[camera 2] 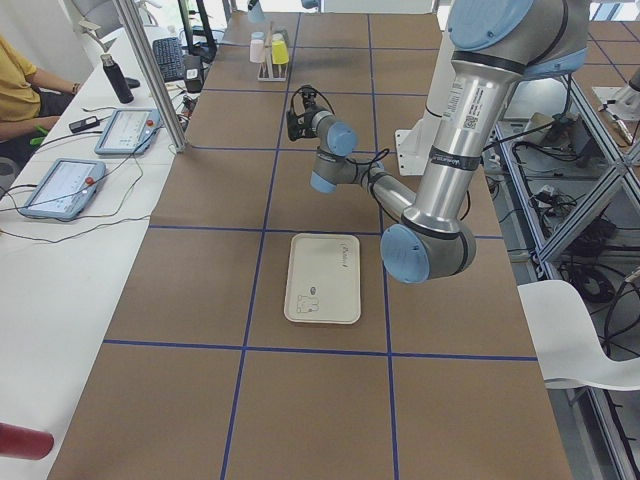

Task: Transfer IKEA cup to right arm and place on rack

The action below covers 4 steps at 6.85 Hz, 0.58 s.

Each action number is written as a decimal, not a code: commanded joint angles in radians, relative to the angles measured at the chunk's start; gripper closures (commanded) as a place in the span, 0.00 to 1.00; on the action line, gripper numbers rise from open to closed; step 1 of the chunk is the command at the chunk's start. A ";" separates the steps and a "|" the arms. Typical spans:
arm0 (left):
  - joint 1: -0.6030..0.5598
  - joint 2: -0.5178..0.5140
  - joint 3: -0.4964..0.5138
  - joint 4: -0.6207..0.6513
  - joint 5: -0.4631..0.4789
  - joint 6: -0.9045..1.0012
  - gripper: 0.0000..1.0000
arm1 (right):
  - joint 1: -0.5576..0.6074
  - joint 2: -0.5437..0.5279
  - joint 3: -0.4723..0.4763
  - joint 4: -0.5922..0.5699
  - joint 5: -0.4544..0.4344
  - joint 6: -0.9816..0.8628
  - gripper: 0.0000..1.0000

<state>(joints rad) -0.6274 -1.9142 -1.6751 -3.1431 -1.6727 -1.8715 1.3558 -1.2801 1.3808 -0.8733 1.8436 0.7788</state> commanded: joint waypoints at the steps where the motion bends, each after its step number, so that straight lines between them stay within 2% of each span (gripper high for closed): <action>1: 0.001 0.000 0.000 0.000 0.001 0.000 0.01 | -0.009 -0.005 0.000 0.000 0.005 0.000 1.00; 4: 0.005 -0.002 0.002 0.000 0.001 0.000 0.01 | -0.047 0.024 -0.042 0.000 -0.003 0.000 1.00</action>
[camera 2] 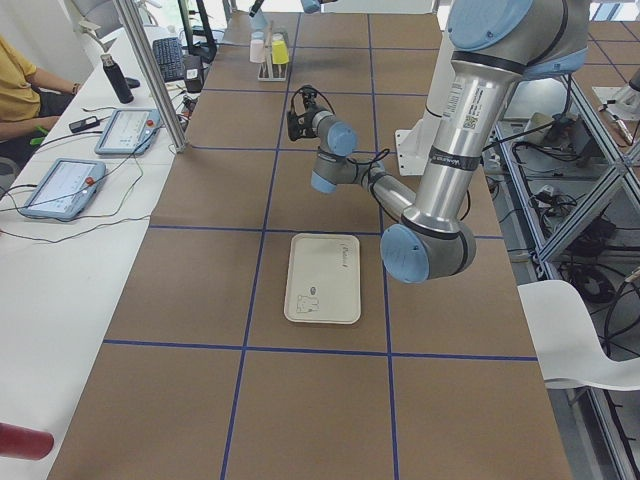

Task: Transfer IKEA cup to right arm and place on rack

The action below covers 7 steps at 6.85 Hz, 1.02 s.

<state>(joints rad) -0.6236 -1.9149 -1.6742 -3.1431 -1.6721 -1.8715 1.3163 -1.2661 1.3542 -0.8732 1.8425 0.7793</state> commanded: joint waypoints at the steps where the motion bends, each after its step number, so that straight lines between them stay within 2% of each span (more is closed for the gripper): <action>1: 0.001 0.000 0.001 0.005 0.000 0.000 0.01 | -0.009 0.011 -0.029 0.000 -0.002 -0.005 1.00; 6: 0.001 -0.006 0.001 0.017 0.000 0.000 0.01 | -0.021 0.007 -0.046 0.002 -0.003 -0.006 1.00; 7: 0.001 -0.004 0.001 0.017 0.000 0.000 0.01 | -0.032 0.004 -0.047 0.000 -0.003 -0.003 0.86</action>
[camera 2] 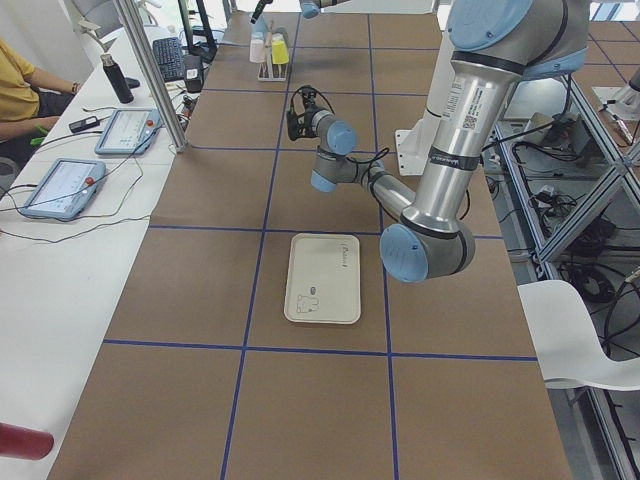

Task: Transfer IKEA cup to right arm and place on rack

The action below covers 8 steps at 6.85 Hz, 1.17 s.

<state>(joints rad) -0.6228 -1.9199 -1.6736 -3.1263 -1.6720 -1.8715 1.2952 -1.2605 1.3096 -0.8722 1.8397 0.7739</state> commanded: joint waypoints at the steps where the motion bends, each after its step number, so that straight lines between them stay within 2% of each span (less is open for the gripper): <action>1: 0.000 0.001 0.000 0.000 0.000 0.000 0.01 | -0.016 0.000 -0.003 0.008 -0.005 0.005 0.01; 3: -0.005 0.001 0.002 0.012 0.000 0.006 0.01 | -0.013 0.001 0.014 0.048 0.007 -0.002 0.00; 5: -0.061 0.037 -0.030 0.221 -0.009 0.360 0.01 | 0.012 0.009 0.051 -0.026 0.064 -0.074 0.00; 6: -0.118 0.100 -0.094 0.365 -0.035 0.564 0.01 | 0.068 0.006 0.090 -0.128 0.132 -0.225 0.00; 7: -0.230 0.180 -0.133 0.477 -0.110 0.809 0.01 | 0.126 -0.034 0.144 -0.189 0.227 -0.342 0.00; 8: -0.358 0.276 -0.133 0.518 -0.183 1.029 0.01 | 0.142 -0.139 0.227 -0.192 0.246 -0.428 0.00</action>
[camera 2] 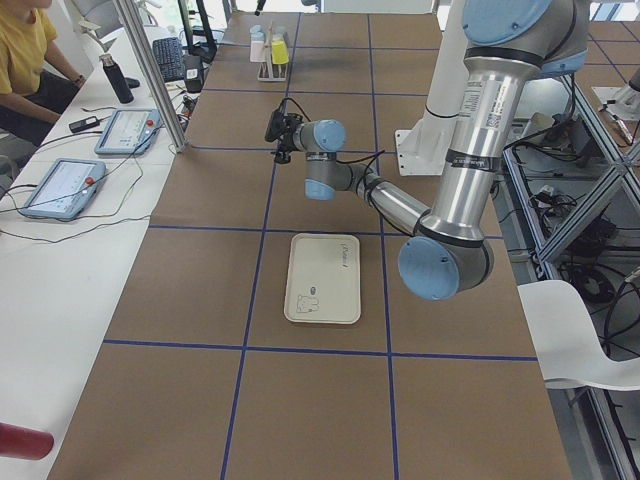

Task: Transfer IKEA cup to right arm and place on rack

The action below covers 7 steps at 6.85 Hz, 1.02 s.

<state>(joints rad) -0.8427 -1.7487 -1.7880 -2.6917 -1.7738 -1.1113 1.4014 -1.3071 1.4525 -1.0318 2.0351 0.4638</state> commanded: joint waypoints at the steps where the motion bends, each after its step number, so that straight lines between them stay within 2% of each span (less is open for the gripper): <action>1: -0.230 0.192 -0.011 0.088 -0.123 0.485 0.01 | 0.050 -0.166 0.159 -0.090 0.104 -0.158 0.00; 2: -0.328 0.217 -0.004 0.164 -0.200 0.627 0.01 | 0.063 -0.199 0.208 -0.205 0.167 -0.242 0.00; 3: -0.443 0.215 -0.016 0.334 -0.320 0.699 0.01 | 0.085 -0.234 0.212 -0.315 0.219 -0.442 0.00; 4: -0.523 0.219 -0.010 0.448 -0.436 0.825 0.01 | 0.123 -0.272 0.221 -0.412 0.284 -0.603 0.00; 5: -0.548 0.254 -0.005 0.481 -0.469 0.881 0.01 | 0.132 -0.300 0.236 -0.421 0.298 -0.638 0.00; 7: -0.549 0.256 -0.013 0.655 -0.470 0.910 0.01 | 0.145 -0.381 0.311 -0.421 0.286 -0.639 0.00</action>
<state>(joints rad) -1.3830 -1.4950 -1.7972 -2.1344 -2.2332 -0.2343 1.5369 -1.6367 1.7200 -1.4468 2.3250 -0.1630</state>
